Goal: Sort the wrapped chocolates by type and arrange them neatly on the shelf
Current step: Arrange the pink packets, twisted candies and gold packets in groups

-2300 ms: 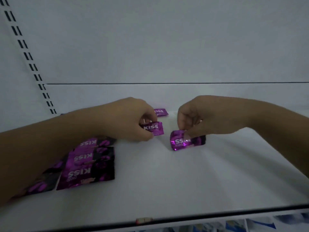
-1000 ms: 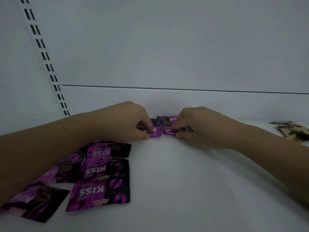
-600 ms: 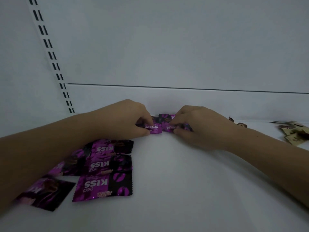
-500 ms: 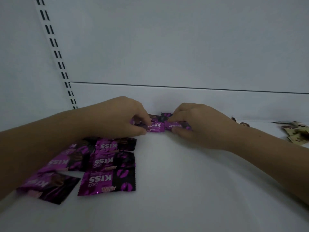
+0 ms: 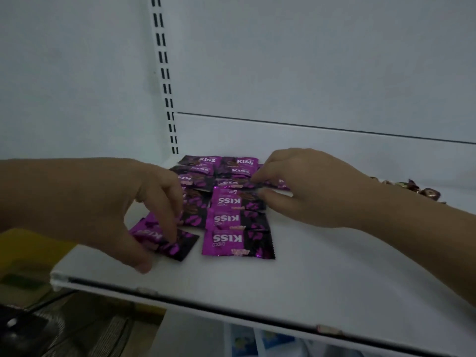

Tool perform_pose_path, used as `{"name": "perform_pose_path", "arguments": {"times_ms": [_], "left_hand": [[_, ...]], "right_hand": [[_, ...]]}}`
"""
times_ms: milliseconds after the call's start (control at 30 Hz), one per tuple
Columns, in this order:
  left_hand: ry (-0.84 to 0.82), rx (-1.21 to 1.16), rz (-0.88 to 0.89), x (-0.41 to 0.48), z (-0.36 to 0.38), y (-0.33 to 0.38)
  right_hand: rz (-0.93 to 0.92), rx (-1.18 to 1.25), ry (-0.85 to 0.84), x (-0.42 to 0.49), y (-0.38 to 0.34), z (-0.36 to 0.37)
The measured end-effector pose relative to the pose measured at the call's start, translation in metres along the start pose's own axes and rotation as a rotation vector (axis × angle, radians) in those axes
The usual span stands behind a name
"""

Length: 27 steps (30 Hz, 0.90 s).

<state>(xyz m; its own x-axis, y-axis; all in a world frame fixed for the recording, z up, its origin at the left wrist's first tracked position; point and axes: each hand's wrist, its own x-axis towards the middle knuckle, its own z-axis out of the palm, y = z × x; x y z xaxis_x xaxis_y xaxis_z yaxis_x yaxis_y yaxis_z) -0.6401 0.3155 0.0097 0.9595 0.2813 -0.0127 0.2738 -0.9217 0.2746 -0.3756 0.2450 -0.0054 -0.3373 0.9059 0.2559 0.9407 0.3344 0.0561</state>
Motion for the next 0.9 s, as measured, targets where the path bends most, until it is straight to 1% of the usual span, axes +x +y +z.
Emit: {"name": "perform_pose_path", "arguments": {"times_ms": [133, 300, 433, 600, 767, 900], "left_hand": [[0.146, 0.029, 0.010, -0.008, 0.011, -0.004], [0.231, 0.013, -0.020, -0.004, 0.022, -0.012], [0.205, 0.001, -0.022, 0.004, 0.020, -0.014], [0.163, -0.044, -0.008, 0.033, -0.003, -0.013], [0.125, 0.019, -0.028, 0.084, -0.010, -0.004], [0.094, 0.131, -0.018, 0.130, -0.001, 0.019]], "right_hand": [[0.045, -0.018, -0.027, 0.001, 0.005, 0.004], [0.125, -0.032, -0.039, -0.004, 0.016, 0.006], [0.179, -0.043, -0.074, -0.009, 0.028, 0.004], [0.272, 0.013, -0.047, -0.021, 0.041, -0.010], [0.341, -0.019, -0.051, -0.045, 0.058, -0.014], [0.427, -0.021, -0.062, -0.071, 0.080, -0.019]]}}
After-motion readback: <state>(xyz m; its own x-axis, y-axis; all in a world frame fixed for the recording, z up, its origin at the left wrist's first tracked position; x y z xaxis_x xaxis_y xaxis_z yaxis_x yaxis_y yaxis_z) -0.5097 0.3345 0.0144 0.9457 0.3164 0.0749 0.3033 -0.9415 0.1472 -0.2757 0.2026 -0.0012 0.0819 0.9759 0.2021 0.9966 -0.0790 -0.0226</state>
